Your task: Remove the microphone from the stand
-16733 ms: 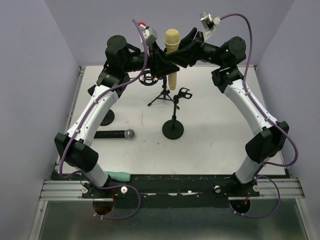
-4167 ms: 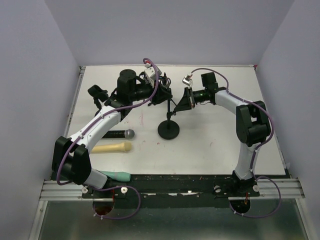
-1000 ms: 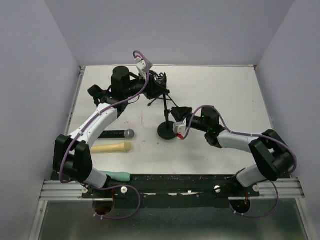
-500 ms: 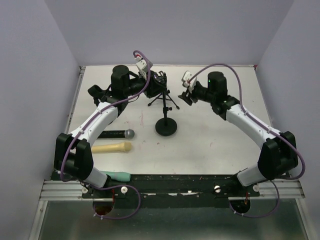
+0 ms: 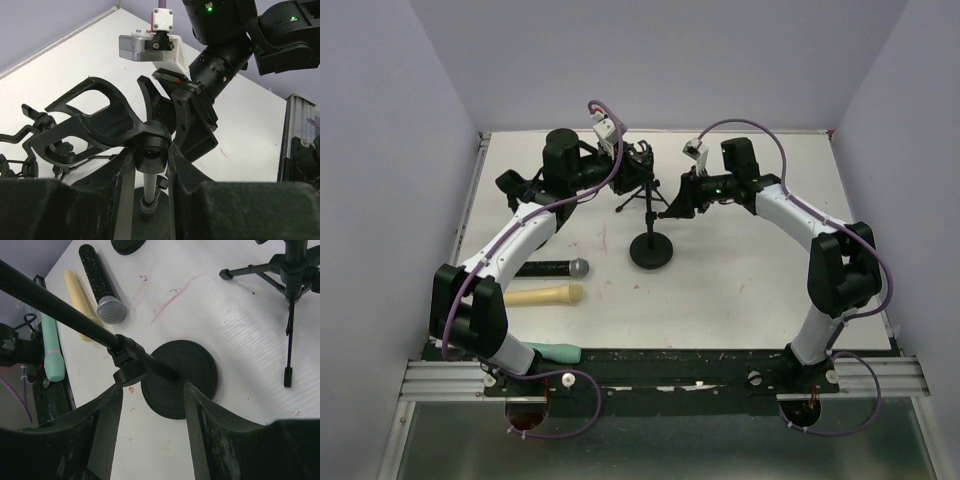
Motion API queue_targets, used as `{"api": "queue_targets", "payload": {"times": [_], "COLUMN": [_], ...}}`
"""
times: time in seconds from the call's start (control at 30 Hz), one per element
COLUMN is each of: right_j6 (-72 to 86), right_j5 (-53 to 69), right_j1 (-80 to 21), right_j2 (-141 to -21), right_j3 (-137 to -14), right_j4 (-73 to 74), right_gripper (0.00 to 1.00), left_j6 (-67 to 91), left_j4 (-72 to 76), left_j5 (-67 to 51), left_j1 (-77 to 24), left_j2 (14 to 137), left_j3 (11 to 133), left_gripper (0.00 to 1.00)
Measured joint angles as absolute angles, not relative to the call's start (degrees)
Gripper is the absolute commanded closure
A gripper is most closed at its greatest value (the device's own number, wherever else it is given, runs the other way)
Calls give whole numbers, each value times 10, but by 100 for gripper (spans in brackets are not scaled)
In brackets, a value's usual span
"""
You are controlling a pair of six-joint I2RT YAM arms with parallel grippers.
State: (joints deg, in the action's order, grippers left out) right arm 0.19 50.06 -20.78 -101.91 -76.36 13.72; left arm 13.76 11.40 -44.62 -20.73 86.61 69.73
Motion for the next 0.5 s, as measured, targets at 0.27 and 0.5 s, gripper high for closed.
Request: {"api": "queue_targets", "payload": {"times": [0.27,0.5], "right_j6": [54,74], "right_j5": [524,534], "right_j1": [-206,-206], "right_j2": [-1022,-1023], "right_j3": [-749,-748], "right_j4": [128,113], "right_gripper": [44,44], "left_j6": [132,131], "left_j4": [109,106], "left_j5": [-446,-446], "left_j1": [-207,-207], "left_j2": [866,866], "left_j3": [697,697], "left_gripper": [100,100]}}
